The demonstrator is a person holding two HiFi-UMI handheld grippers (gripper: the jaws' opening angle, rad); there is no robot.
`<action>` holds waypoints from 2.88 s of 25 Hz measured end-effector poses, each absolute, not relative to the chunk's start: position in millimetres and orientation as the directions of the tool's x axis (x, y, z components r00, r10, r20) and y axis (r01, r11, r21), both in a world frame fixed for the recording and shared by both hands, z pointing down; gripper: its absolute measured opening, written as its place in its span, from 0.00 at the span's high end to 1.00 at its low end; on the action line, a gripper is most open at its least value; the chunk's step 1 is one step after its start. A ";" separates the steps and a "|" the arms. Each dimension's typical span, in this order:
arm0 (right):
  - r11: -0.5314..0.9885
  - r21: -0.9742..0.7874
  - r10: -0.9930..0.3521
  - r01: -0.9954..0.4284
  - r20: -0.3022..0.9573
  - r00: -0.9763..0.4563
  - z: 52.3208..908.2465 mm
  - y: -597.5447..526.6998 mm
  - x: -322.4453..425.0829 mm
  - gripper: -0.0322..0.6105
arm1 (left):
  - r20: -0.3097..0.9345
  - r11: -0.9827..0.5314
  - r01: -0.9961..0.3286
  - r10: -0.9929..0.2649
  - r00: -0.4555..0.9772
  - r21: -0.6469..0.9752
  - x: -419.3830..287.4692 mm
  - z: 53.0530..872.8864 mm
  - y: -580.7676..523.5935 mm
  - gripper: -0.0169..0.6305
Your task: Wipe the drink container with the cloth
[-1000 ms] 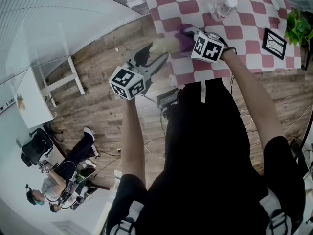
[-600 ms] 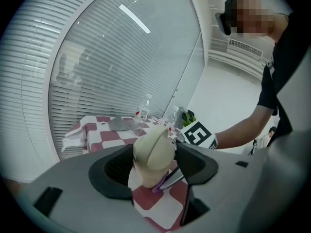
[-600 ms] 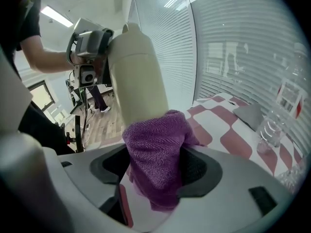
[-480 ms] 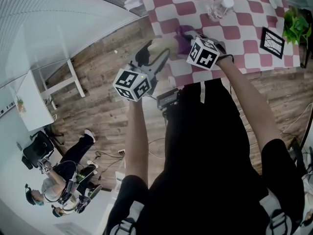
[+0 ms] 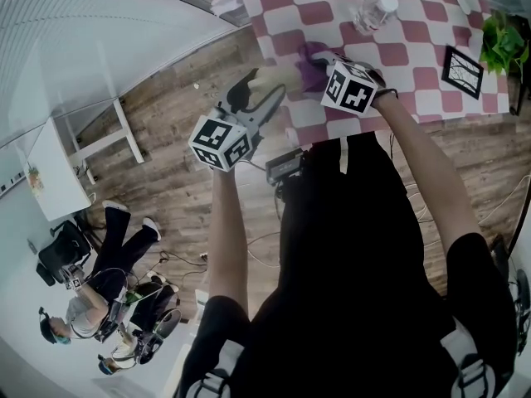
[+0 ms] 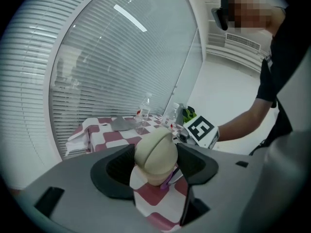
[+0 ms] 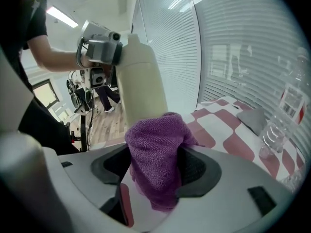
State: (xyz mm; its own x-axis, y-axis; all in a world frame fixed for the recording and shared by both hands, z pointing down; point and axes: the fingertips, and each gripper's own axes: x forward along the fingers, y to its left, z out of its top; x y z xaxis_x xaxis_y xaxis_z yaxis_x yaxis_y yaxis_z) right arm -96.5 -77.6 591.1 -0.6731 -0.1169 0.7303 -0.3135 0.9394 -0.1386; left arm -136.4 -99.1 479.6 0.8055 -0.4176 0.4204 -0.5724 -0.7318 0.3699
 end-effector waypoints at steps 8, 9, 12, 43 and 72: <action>0.978 -0.128 -0.033 -0.167 0.692 -0.721 554.0 -71.6 -112.9 0.48 | 0.435 -0.843 -0.463 -0.321 0.841 0.274 -131.8 479.6 -82.0 0.55; 0.981 -0.121 -0.027 -0.151 0.687 -0.726 548.3 -71.1 -115.3 0.48 | 0.435 -0.849 -0.457 -0.317 0.843 0.266 -130.8 479.3 -80.9 0.55; 0.989 -0.099 -0.016 -0.111 0.674 -0.739 532.3 -70.8 -122.5 0.48 | 0.433 -0.858 -0.447 -0.313 0.845 0.253 -128.9 478.6 -79.6 0.55; 0.961 -0.192 0.002 -0.199 0.726 -0.688 591.9 -65.6 -100.4 0.44 | 0.424 -0.840 -0.479 -0.348 0.836 0.254 -134.4 478.9 -70.6 0.55; 0.975 -0.206 0.080 -0.080 0.664 -0.744 546.8 -54.6 -115.4 0.46 | 0.419 -0.893 -0.414 -0.313 0.852 0.176 -118.4 473.5 -63.9 0.54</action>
State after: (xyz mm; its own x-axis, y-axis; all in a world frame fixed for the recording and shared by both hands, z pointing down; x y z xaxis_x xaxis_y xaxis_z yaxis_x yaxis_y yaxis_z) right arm -115.4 -54.6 546.8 -0.7435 0.0797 0.6640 -0.0797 0.9752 -0.2064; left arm -118.4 -63.9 473.5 0.8524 -0.3127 0.4190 -0.4142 -0.8930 0.1762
